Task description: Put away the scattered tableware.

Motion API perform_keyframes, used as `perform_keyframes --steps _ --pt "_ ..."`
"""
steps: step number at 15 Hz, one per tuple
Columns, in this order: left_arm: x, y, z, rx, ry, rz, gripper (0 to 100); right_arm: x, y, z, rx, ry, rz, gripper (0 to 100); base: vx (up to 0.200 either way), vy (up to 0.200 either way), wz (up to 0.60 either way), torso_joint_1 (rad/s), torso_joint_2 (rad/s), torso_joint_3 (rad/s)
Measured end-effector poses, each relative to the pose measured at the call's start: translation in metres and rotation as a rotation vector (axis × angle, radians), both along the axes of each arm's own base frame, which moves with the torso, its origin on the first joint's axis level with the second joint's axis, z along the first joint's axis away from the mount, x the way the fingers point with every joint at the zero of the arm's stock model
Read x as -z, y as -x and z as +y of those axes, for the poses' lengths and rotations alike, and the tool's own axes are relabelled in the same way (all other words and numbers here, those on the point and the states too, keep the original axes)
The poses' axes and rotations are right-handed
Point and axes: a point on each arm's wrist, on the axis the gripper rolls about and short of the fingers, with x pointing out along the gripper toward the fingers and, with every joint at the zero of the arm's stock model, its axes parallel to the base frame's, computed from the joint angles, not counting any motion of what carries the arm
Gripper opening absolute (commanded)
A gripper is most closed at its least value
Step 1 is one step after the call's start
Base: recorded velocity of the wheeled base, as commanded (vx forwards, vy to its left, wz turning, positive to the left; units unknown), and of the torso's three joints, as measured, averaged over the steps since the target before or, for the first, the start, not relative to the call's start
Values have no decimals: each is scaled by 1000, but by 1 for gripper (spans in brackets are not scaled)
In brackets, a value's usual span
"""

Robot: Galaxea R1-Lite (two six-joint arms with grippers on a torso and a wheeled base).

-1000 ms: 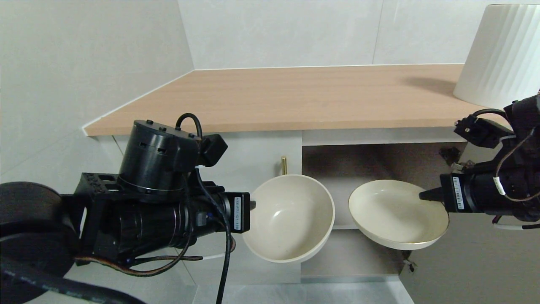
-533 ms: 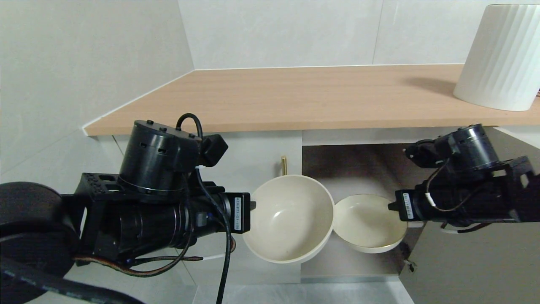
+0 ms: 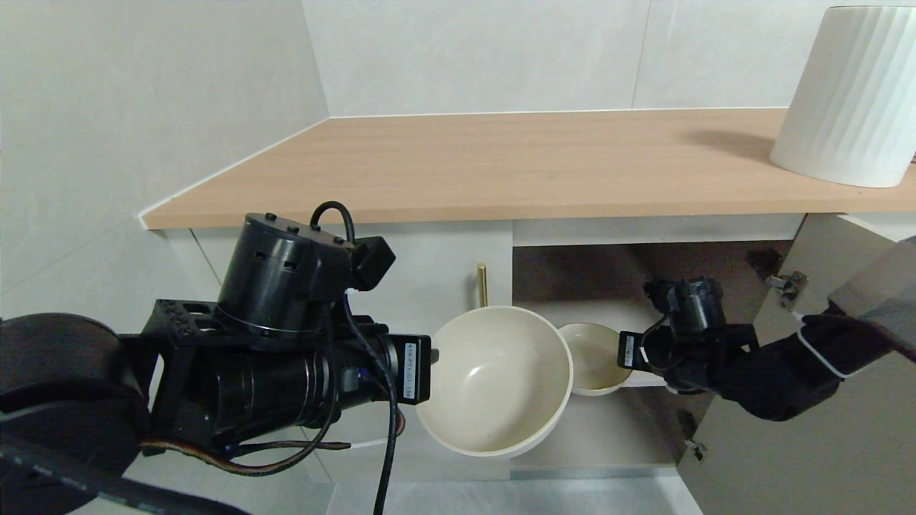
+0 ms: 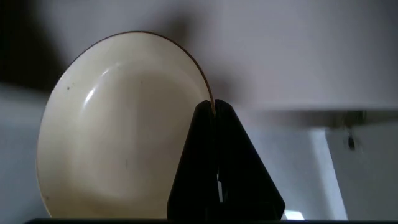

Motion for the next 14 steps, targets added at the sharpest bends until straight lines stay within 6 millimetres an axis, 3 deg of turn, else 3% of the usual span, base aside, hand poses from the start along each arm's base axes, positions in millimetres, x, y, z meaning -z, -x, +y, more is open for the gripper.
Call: perform_keyframes --steps 6,14 --pt "2 0 -1 2 -3 5 0 52 -26 -13 101 33 13 0 0 0 0 0 0 0" --pt "3 -1 -2 2 -6 7 0 73 -55 -23 214 64 -10 0 0 0 0 0 0 0"
